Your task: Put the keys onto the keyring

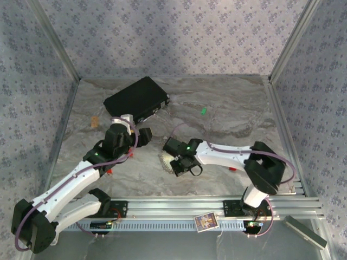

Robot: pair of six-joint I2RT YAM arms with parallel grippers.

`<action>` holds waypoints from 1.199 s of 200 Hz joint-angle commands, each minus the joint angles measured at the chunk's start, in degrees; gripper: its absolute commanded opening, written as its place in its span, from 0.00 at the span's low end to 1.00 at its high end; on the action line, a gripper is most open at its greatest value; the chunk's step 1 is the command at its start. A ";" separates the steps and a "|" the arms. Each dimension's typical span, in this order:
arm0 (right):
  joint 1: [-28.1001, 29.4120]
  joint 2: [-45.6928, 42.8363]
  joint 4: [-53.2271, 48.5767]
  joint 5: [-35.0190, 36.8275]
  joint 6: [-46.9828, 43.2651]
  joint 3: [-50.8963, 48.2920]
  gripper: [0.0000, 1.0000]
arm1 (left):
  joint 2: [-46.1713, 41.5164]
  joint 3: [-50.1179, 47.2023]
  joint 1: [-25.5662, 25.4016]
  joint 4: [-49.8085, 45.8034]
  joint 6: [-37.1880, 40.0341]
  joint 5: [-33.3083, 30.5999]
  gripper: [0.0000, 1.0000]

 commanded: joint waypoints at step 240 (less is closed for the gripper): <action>-15.31 -30.63 33.13 -31.50 -42.35 -14.25 0.00 | 4.02 -3.11 -3.77 18.82 48.20 41.06 0.40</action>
